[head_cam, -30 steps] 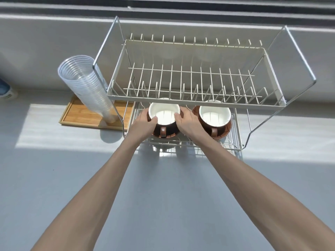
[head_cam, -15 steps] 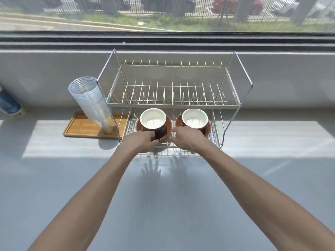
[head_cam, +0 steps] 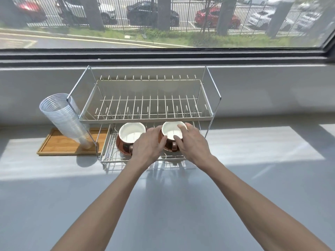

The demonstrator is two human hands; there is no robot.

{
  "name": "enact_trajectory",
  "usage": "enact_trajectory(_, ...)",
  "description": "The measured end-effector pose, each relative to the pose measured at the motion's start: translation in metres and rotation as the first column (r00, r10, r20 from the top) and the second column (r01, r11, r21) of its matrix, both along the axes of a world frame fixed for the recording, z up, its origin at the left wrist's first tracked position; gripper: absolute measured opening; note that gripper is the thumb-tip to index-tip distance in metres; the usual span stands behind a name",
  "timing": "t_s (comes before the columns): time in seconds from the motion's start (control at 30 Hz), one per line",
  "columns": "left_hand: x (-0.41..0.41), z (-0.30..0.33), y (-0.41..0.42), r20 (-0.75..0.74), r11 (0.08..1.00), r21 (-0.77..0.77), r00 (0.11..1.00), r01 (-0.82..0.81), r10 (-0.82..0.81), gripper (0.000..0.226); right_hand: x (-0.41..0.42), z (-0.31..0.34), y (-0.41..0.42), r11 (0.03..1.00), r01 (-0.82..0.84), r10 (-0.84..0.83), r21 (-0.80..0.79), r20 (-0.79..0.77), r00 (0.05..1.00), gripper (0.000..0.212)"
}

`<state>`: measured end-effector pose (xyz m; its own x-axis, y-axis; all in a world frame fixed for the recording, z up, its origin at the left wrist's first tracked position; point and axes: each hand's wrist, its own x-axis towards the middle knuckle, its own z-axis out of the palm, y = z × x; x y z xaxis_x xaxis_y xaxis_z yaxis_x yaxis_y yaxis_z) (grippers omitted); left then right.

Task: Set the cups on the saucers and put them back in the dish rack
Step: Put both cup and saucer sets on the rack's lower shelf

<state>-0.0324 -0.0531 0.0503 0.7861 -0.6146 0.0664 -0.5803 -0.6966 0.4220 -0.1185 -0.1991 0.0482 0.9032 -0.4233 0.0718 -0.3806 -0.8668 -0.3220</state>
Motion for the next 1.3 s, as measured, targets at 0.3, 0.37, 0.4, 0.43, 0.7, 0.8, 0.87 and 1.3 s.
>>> enact_trajectory(0.3, 0.01, -0.035, -0.048, -0.34, 0.947, -0.159, 0.916, -0.28, 0.214, 0.055, 0.029, -0.026, -0.032, 0.945, 0.171, -0.187, 0.279, 0.032, 0.982, 0.038)
enact_trajectory(0.37, 0.013, -0.041, -0.054, -0.379, 0.931, -0.147, 0.889, -0.333, 0.258, 0.054, 0.035, -0.032, -0.036, 0.894, 0.22, -0.229, 0.39, -0.023, 0.973, 0.039)
enact_trajectory(0.4, 0.014, -0.044, -0.056, -0.397, 0.928, -0.131, 0.876, -0.349, 0.273, 0.054, 0.037, -0.035, -0.039, 0.868, 0.239, -0.235, 0.436, -0.063, 0.97, 0.043)
enact_trajectory(0.43, 0.016, -0.046, -0.057, -0.422, 0.925, -0.11, 0.86, -0.363, 0.287, 0.055, 0.04, -0.037, -0.04, 0.839, 0.255, -0.243, 0.481, -0.087, 0.966, 0.047)
enact_trajectory(0.7, 0.022, -0.056, -0.055, -0.702, 0.879, -0.172, 0.681, -0.445, 0.207, 0.058, 0.047, -0.052, -0.04, 0.673, 0.294, -0.35, 0.679, -0.057, 0.935, 0.046)
enact_trajectory(0.8, 0.021, -0.055, -0.053, -0.734, 0.866, -0.181, 0.65, -0.466, 0.196, 0.059, 0.046, -0.053, -0.041, 0.657, 0.296, -0.36, 0.693, -0.057, 0.931, 0.047)
enact_trajectory(0.87, 0.02, -0.054, -0.051, -0.737, 0.867, -0.181, 0.648, -0.464, 0.193, 0.059, 0.045, -0.054, -0.04, 0.642, 0.301, -0.365, 0.705, -0.065, 0.929, 0.046)
enact_trajectory(1.3, 0.04, -0.012, -0.008, -0.599, 0.975, 0.213, 0.797, 0.061, 0.081, 0.053, 0.035, -0.022, -0.019, 0.953, 0.197, -0.196, 0.231, -0.027, 0.98, 0.045)
